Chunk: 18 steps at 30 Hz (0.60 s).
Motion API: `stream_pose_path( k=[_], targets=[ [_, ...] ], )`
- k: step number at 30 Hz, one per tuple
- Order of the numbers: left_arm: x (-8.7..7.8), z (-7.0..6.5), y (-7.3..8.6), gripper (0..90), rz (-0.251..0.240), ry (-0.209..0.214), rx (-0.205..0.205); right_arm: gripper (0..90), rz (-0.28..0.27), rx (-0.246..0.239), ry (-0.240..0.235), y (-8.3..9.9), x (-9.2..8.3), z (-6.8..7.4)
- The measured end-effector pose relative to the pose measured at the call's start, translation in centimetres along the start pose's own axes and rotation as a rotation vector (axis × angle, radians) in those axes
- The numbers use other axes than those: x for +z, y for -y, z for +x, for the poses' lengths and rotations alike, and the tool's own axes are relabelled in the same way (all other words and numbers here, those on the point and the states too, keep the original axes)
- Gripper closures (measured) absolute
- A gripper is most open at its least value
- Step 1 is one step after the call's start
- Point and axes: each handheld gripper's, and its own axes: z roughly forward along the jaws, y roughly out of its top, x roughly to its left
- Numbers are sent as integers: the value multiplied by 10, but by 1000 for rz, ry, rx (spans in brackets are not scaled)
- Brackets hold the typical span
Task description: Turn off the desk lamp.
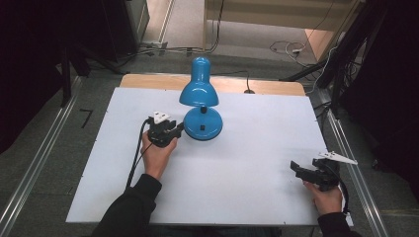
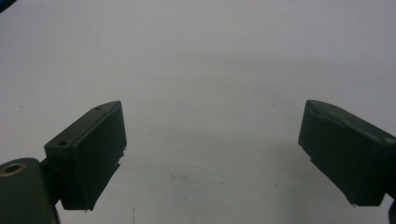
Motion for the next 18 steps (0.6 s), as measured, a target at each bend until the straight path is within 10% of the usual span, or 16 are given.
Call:
stream_pose_path(
  k=[18],
  targets=[
    [-36, 22, 15, 237, 28, -50, -7, 64, -2, 3, -5, 0, -1, 0]
  ],
)
